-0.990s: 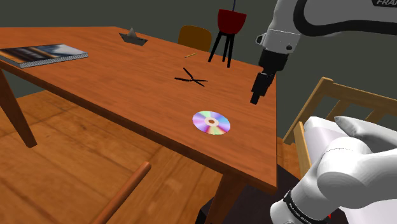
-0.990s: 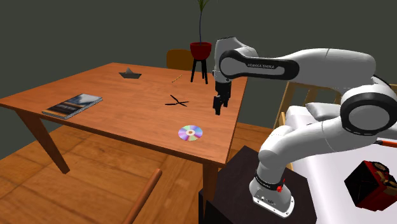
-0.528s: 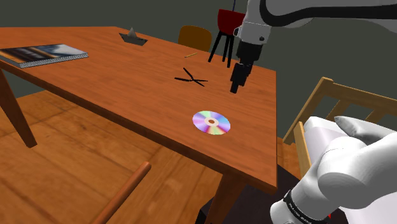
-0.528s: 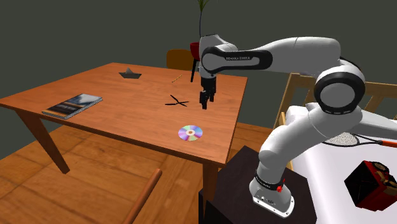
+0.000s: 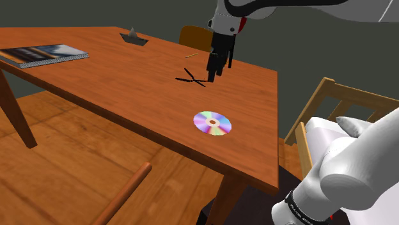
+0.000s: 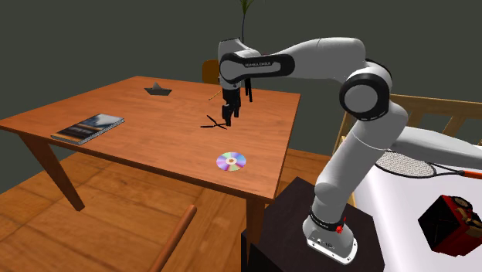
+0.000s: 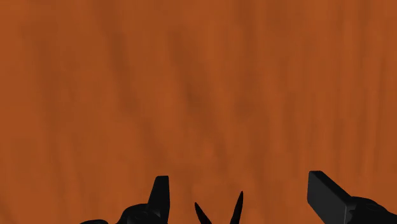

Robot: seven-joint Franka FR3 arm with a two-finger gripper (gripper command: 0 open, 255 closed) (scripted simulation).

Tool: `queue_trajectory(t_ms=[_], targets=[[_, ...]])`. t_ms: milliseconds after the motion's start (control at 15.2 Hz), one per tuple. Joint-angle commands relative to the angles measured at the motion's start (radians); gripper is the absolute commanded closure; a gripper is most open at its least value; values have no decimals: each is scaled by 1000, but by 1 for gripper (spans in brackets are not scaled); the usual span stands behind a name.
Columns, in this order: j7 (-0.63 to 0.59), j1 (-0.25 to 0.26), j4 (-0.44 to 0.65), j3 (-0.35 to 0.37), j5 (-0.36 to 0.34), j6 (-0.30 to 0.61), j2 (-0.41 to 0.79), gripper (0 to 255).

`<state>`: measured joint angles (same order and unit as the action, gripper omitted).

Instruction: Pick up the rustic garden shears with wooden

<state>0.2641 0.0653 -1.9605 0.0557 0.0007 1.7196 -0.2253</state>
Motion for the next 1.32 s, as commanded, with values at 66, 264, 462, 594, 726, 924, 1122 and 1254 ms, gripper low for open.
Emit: queue_trajectory(t_ms=[66,264,462,594,726,924,1122,1254], targets=[[19,8,145,9,-8,-16,127,0],[33,16,261,17,-16,-35,222,0],[32,16,217,17,-15,7,219,0],[32,16,189,17,-15,34,218,0],[32,16,154,17,-16,68,218,0],[32,16,155,17,-16,68,219,255],[32,16,154,17,-16,70,219,255],[33,15,154,16,-16,70,220,255]])
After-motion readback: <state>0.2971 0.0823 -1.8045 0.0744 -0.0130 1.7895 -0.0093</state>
